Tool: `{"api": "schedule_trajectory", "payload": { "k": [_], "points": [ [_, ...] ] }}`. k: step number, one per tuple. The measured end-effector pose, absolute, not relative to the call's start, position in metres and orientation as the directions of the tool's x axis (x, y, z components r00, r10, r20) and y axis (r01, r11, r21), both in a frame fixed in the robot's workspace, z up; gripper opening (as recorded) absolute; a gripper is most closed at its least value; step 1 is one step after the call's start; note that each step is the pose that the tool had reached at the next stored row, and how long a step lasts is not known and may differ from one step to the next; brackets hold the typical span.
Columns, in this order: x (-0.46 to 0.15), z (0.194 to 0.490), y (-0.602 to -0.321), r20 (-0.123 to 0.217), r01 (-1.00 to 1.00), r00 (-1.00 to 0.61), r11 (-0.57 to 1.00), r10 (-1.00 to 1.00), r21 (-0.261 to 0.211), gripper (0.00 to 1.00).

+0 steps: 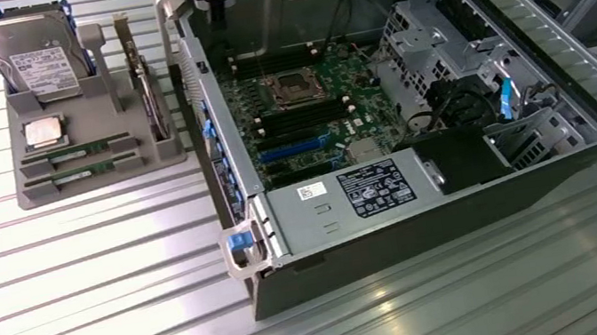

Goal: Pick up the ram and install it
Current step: 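Reach for the ram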

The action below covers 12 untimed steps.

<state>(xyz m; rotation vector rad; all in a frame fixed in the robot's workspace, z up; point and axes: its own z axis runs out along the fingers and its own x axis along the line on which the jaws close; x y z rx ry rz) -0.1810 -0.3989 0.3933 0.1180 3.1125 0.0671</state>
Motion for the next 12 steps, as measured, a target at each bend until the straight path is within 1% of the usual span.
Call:
{"api": "schedule_trajectory", "payload": {
  "k": [12],
  "points": [
    [-0.203, 0.393, -0.399, -0.024, 0.075, -0.997, 0.996, 0.076, 0.044, 0.1]
  ]
}}
